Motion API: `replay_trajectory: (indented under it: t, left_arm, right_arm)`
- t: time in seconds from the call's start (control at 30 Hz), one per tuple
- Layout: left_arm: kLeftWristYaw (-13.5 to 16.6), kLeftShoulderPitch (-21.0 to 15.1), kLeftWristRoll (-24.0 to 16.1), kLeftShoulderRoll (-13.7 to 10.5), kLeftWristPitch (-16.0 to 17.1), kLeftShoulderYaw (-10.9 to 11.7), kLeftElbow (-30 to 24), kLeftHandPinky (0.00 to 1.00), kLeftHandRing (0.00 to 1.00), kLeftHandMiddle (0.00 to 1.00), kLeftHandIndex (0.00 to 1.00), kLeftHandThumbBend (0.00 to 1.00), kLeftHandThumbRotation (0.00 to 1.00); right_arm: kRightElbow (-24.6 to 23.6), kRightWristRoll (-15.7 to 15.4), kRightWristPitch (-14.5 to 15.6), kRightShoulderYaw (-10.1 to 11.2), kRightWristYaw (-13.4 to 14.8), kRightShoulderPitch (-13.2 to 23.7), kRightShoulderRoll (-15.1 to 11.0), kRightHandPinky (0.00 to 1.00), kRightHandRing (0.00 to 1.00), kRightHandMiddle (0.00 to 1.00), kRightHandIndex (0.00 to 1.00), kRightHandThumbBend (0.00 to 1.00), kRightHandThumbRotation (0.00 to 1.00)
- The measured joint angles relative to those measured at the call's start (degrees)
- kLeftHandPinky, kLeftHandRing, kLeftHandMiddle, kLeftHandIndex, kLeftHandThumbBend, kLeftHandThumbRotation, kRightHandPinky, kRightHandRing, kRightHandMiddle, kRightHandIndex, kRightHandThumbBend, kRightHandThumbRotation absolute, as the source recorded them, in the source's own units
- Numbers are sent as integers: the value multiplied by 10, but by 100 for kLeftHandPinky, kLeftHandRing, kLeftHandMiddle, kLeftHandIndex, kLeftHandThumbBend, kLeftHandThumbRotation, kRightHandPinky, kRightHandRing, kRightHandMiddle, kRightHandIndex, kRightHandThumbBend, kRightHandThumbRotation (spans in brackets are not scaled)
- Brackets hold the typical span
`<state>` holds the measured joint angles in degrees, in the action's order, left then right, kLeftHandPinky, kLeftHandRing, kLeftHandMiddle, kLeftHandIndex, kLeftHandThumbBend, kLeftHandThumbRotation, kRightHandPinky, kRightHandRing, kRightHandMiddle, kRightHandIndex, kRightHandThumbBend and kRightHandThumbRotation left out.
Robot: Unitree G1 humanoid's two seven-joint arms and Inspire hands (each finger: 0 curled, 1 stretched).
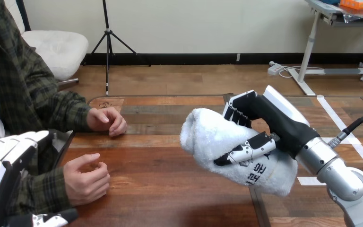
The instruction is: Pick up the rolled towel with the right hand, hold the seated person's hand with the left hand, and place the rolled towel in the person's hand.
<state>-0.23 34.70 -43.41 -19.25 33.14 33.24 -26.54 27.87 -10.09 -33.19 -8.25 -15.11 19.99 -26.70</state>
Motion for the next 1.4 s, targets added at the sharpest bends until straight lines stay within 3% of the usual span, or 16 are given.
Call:
replay_trajectory:
  t: [0.4, 0.73, 0.93, 1.4]
  left_arm:
    - [8, -19, -26, -33, -25, -18, 49, 77, 82, 83, 83, 100, 37]
    - [11, -33, -46, -56, -42, -43, 82, 78, 83, 83, 83, 100, 37]
    - [11, -40, -49, -70, -53, -58, 98, 77, 83, 83, 83, 100, 35]
    - [-2, -54, -49, -107, -91, -87, 127, 76, 82, 83, 83, 100, 31]
  right_arm:
    - [-42, 3, 0, 6, -2, -19, -4, 13, 18, 25, 29, 78, 0]
    - [-76, 20, 8, 18, -23, -35, -8, 13, 18, 25, 29, 77, 0]
    - [-95, 35, 12, 24, -35, -43, -10, 12, 18, 25, 29, 77, 0]
    - [-135, 37, 16, 42, -47, -57, -13, 12, 18, 25, 29, 76, 0]
